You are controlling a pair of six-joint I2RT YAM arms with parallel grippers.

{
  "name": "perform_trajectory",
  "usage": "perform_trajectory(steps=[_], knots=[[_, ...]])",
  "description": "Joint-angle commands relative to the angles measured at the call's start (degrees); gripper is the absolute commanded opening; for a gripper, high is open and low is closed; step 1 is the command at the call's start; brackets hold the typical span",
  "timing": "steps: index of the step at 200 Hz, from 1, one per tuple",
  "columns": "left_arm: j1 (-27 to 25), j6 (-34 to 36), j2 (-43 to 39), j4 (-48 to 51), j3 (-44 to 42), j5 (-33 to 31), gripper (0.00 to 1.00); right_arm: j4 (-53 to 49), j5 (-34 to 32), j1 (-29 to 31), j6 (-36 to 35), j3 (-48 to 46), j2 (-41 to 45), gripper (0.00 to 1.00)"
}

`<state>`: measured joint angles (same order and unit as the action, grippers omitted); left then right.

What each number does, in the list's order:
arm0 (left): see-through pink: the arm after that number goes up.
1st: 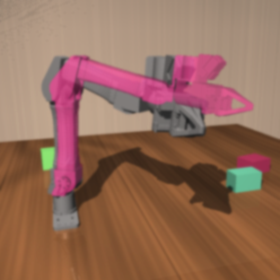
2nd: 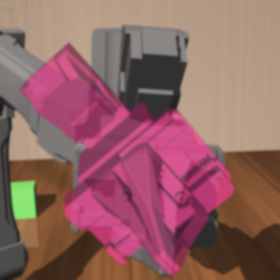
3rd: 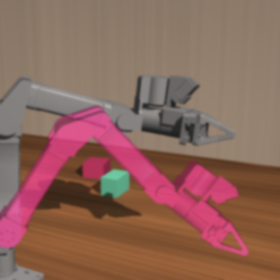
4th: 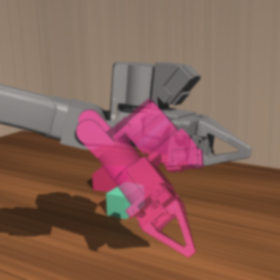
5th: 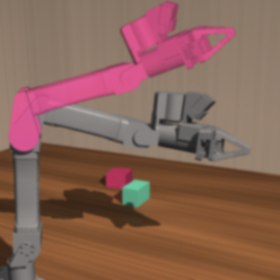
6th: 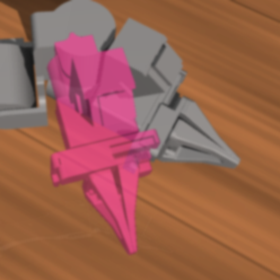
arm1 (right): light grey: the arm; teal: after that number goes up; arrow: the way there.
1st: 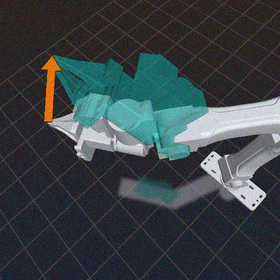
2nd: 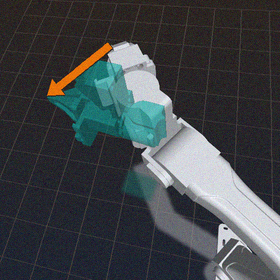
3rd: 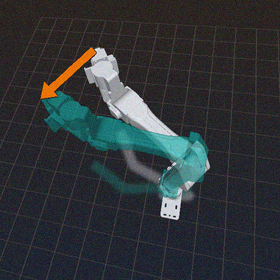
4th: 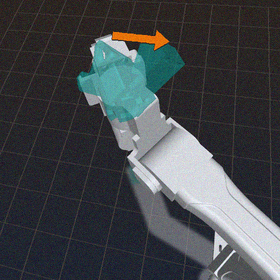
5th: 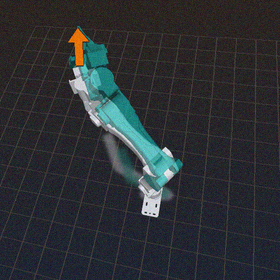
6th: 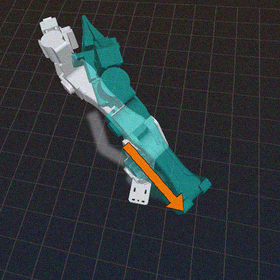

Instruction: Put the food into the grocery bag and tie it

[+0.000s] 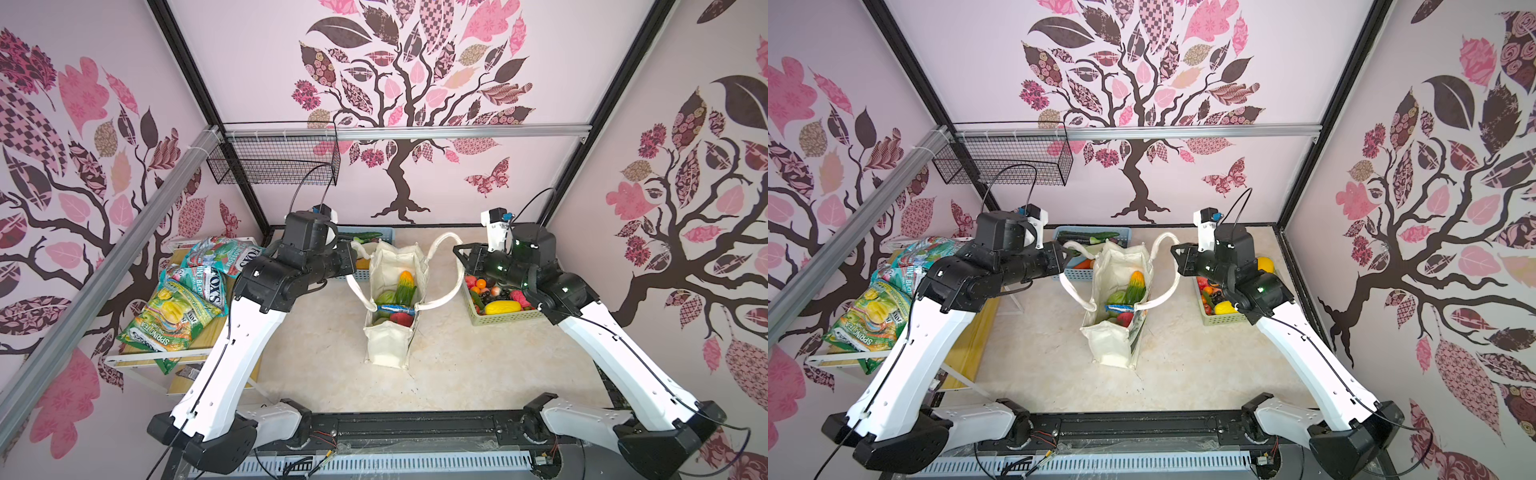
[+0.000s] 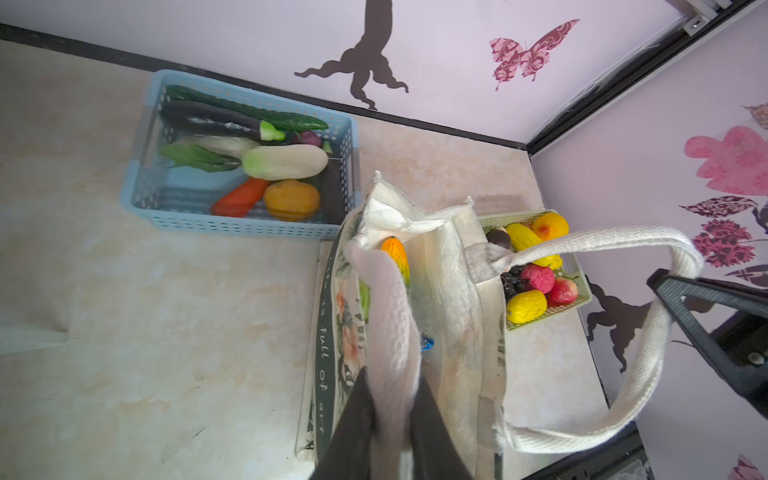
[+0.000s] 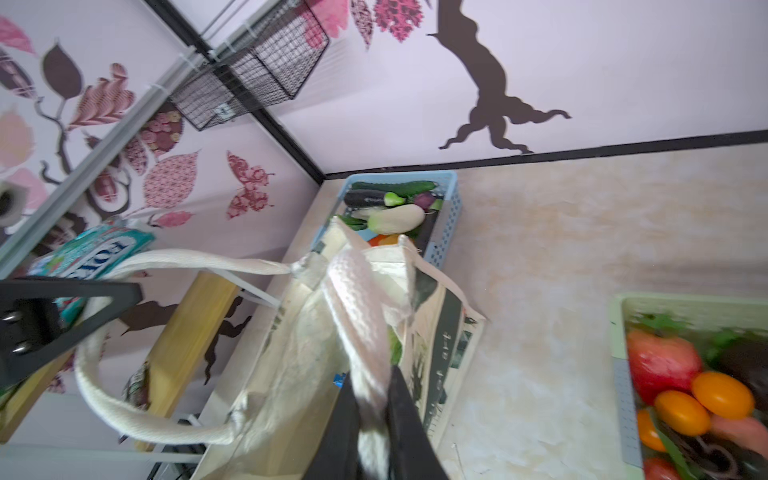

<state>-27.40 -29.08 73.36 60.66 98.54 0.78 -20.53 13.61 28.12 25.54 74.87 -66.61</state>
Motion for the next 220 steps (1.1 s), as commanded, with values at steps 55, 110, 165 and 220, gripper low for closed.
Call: perform_trajectory(steps=[55, 110, 165, 220], knots=[[-3.4, -5.1, 1.5, -6.3, 3.4, 0.0, 0.17, 19.0, 12.9, 7.1, 5.3, -1.9, -4.0, 0.14], [-4.0, -6.1, 2.4, -7.6, 3.4, 0.5, 0.17, 24.4, 13.1, 11.3, 7.0, -2.2, -8.9, 0.14], [-4.3, -5.9, 3.0, -7.5, 4.6, 0.9, 0.19, 25.1, 14.0, 15.2, 6.4, -0.5, -14.8, 0.14], [-4.3, -5.5, 3.3, -7.0, 4.9, 1.2, 0.23, 26.2, 14.9, 17.0, 6.4, 0.1, -18.8, 0.14]])
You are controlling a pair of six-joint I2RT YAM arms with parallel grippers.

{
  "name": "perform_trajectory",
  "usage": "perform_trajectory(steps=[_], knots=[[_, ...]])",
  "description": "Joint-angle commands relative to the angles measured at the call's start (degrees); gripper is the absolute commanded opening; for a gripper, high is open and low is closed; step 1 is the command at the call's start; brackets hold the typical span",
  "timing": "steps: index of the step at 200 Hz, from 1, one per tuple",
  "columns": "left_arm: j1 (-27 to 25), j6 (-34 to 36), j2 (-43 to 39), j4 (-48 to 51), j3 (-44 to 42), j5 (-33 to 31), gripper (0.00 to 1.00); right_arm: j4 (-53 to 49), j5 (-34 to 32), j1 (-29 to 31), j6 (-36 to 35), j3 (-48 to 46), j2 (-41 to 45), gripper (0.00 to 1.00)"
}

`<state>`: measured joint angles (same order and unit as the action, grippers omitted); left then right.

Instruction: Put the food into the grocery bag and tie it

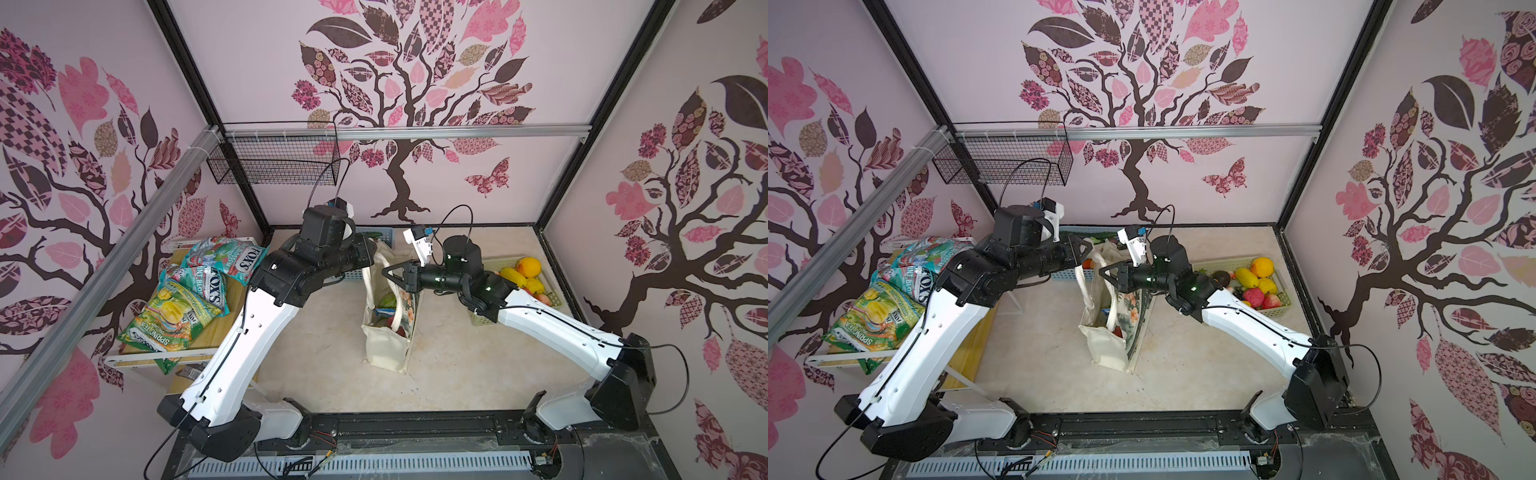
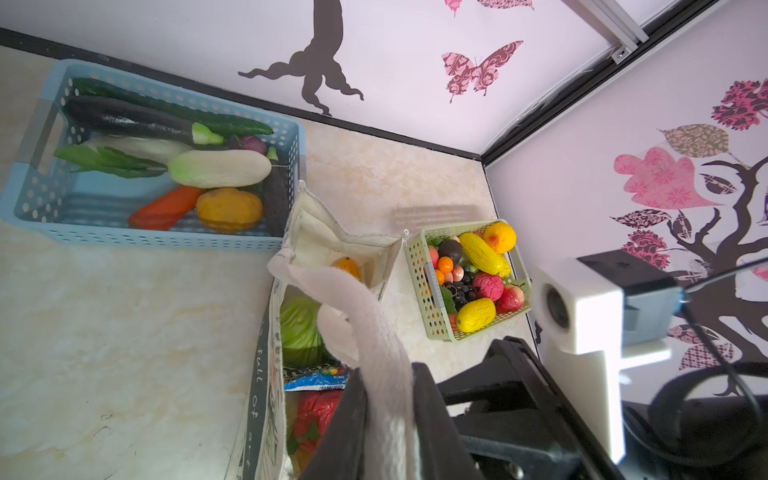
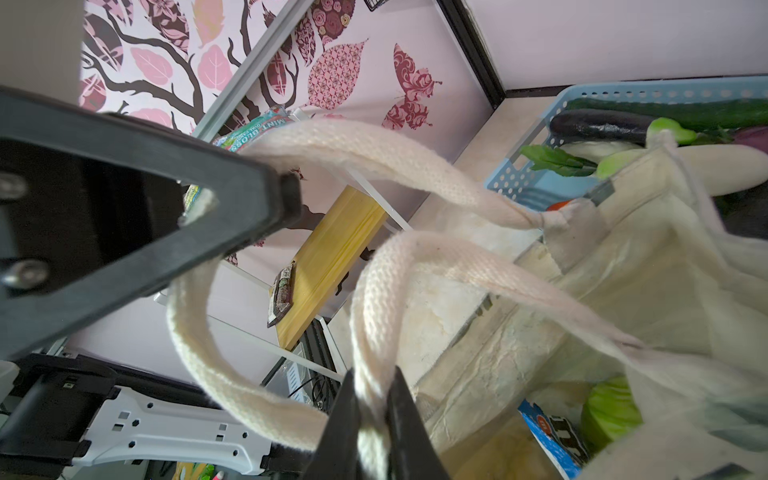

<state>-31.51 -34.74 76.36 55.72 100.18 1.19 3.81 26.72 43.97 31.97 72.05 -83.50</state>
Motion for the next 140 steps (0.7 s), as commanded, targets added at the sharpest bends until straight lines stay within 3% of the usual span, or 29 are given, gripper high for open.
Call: perform_trajectory(steps=[1, 67, 140], knots=[[-0.2, 0.1, 0.4, -2.1, 3.3, 0.8, 0.23, 1.9, 1.9, 1.1, 0.0, 2.9, -1.9, 0.14], [-1.8, -0.1, 1.7, -3.1, 2.5, 1.3, 0.29, 5.4, 3.6, 2.1, 1.8, 2.6, -3.5, 0.14], [-3.1, 0.4, 1.6, -3.6, 1.4, 0.8, 0.52, 6.4, 0.8, 2.1, 0.8, 0.1, -1.9, 0.14]])
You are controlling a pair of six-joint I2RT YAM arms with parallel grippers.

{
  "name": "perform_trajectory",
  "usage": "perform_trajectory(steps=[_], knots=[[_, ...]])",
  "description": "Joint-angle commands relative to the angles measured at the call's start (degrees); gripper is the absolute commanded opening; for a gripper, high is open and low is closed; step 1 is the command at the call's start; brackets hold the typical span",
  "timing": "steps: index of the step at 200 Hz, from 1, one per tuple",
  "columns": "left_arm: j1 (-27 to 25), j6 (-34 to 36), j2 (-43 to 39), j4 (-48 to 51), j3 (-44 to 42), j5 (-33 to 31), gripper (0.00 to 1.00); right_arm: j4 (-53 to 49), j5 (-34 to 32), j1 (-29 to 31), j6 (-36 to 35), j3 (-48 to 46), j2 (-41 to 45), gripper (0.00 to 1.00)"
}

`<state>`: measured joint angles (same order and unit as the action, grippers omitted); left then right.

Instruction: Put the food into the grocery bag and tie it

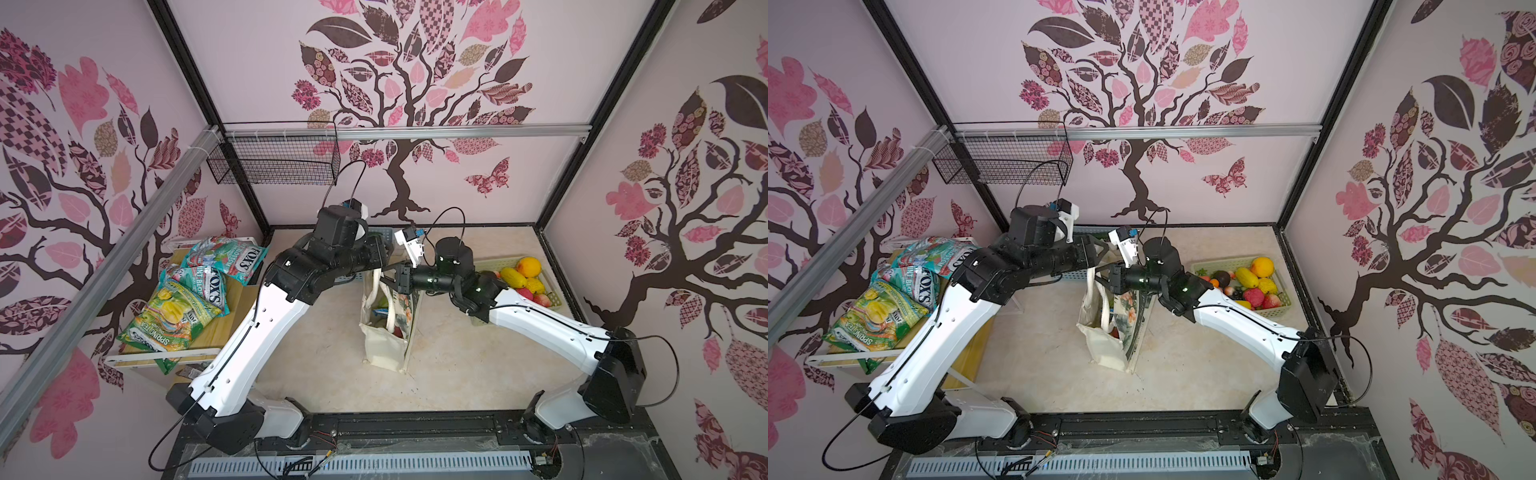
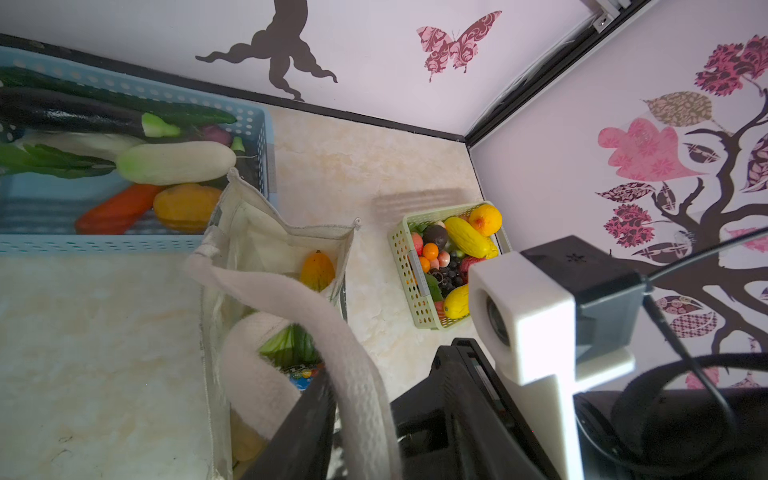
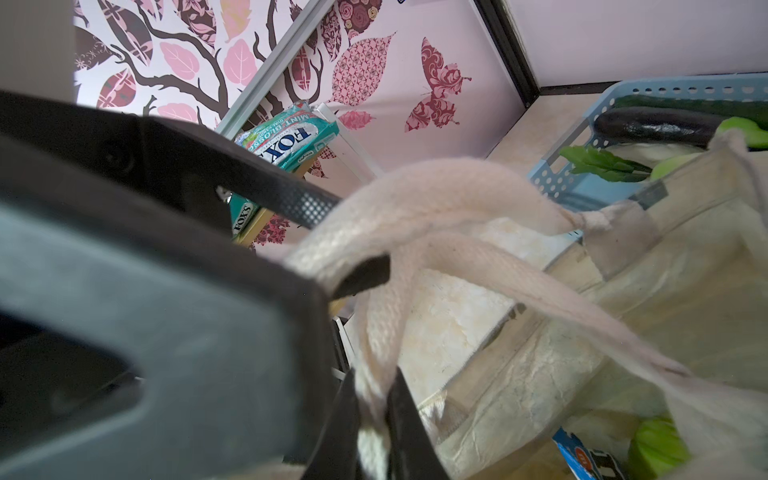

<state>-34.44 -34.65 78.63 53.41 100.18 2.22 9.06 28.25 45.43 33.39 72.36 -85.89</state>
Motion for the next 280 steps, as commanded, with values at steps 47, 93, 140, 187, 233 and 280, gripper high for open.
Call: perform_trajectory(steps=[47, 93, 140, 187, 233, 280], knots=[[-0.3, 1.7, -0.5, -0.9, 1.4, 0.4, 0.59, 1.9, -0.8, 0.7, -0.4, -0.9, 0.5, 0.14], [-2.4, 4.1, 2.0, 2.9, 2.8, -3.1, 0.60, 2.4, -3.2, 0.4, -0.8, -4.0, 2.3, 0.14], [-5.8, 5.9, 4.8, 6.2, 4.7, -7.2, 0.65, 3.6, -2.8, -0.1, 0.0, -7.0, 3.7, 0.13], [-5.8, 5.3, 2.2, 4.8, 4.2, -8.3, 0.69, 5.4, -2.9, -3.3, 3.3, -10.8, 7.6, 0.13], [-5.8, 5.3, 0.9, 5.0, 4.0, -8.7, 0.70, 5.5, -1.6, -4.3, 3.0, -11.9, 8.5, 0.13], [-5.6, 4.7, 0.6, 5.3, 3.9, -9.9, 0.70, 7.4, 0.6, -4.3, 3.6, -12.7, 8.3, 0.13]])
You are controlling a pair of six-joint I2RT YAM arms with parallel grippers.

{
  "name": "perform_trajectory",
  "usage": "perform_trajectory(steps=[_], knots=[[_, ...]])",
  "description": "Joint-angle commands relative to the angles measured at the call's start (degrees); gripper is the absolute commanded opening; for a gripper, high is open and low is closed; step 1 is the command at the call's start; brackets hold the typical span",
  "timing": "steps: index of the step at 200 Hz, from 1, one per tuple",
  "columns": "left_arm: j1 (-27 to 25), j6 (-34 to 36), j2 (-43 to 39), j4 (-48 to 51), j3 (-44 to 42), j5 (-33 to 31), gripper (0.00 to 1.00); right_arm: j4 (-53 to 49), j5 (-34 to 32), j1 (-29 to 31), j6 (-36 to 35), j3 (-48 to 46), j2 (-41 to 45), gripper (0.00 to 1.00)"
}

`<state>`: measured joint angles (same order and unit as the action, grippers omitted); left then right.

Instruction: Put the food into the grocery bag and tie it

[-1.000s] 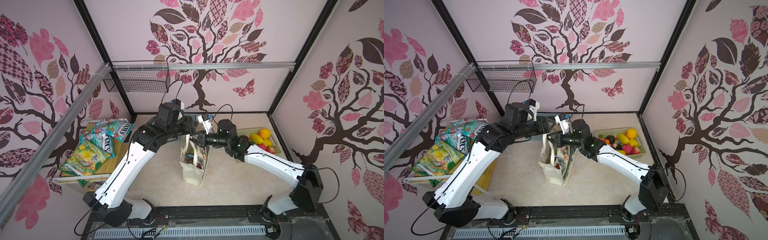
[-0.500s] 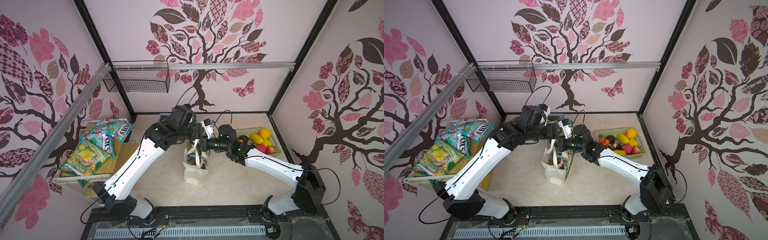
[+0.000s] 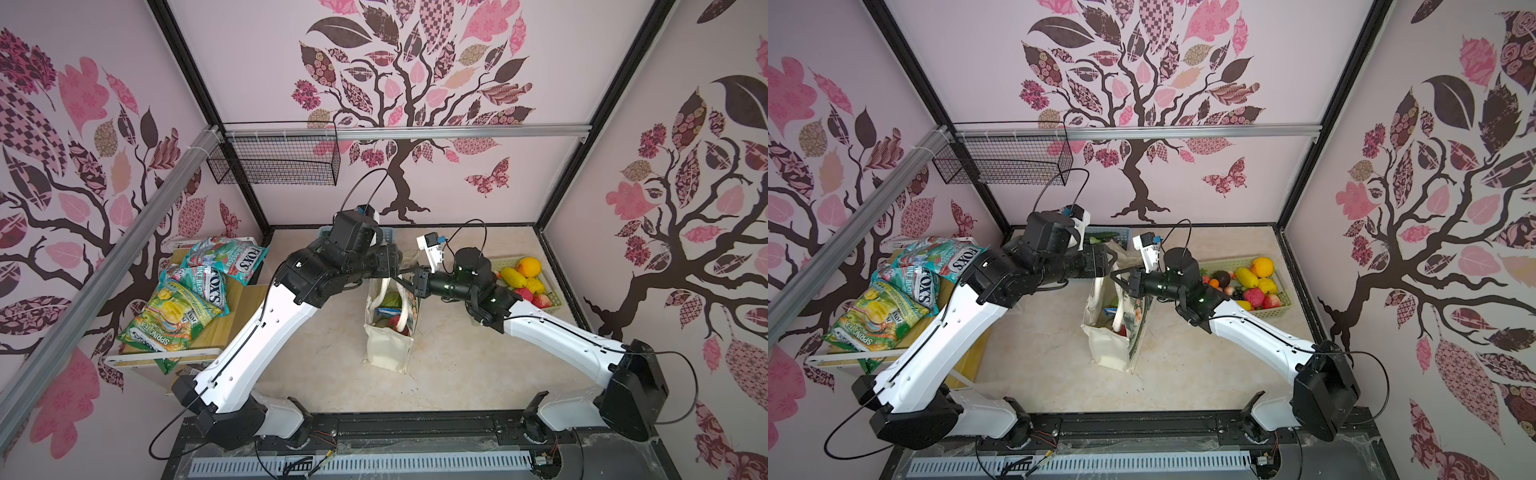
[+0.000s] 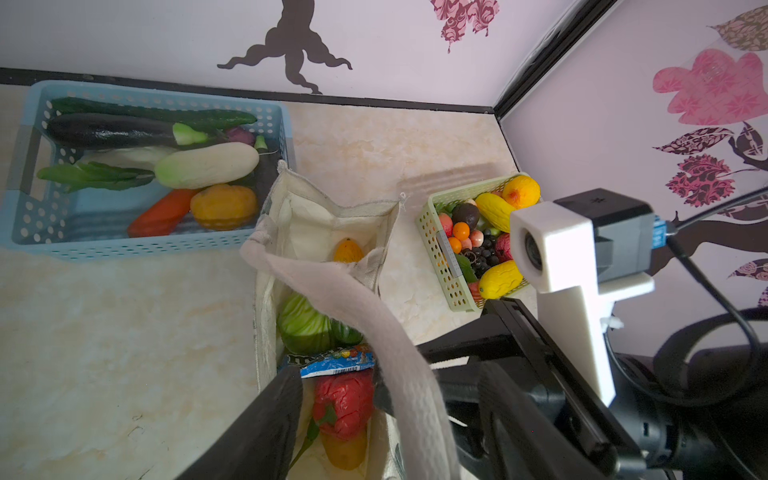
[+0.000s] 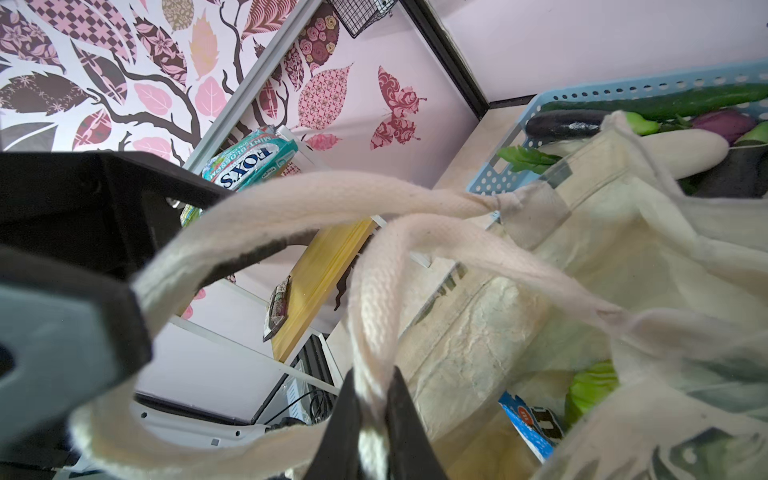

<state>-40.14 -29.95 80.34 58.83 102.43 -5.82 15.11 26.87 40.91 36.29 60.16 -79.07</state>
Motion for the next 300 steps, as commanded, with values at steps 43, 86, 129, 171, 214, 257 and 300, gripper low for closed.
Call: perform_trajectory(steps=[43, 86, 129, 171, 214, 257, 300], knots=[[4.1, -2.4, -3.1, -3.0, -0.4, 2.7, 0.68, 2.8, 3.5, 0.4, 1.9, -0.6, 0.8, 0.13], [5.6, -2.2, -3.9, -1.2, -1.2, 0.5, 0.59, 3.6, 3.4, 0.5, 2.4, -1.4, 0.7, 0.13], [8.2, -2.4, -6.4, -1.9, -7.2, 0.5, 0.46, 3.0, 3.9, 0.7, 2.0, -0.5, 0.4, 0.13], [8.3, -2.7, -5.6, -3.3, -9.7, 2.7, 0.51, 1.9, 3.7, 1.9, 1.4, 1.3, 0.0, 0.13], [8.2, -4.2, -4.4, -6.0, -10.7, 5.1, 0.61, 0.6, 3.2, 3.3, 0.6, 3.3, -0.9, 0.13], [8.2, -5.4, -3.6, -8.0, -12.6, 6.4, 0.61, 0.2, 3.7, 3.9, 0.4, 4.8, -1.9, 0.14], [8.2, -6.3, -4.1, -9.0, -12.4, 7.7, 0.61, -1.0, 3.4, 4.3, -0.3, 5.8, -2.9, 0.14]])
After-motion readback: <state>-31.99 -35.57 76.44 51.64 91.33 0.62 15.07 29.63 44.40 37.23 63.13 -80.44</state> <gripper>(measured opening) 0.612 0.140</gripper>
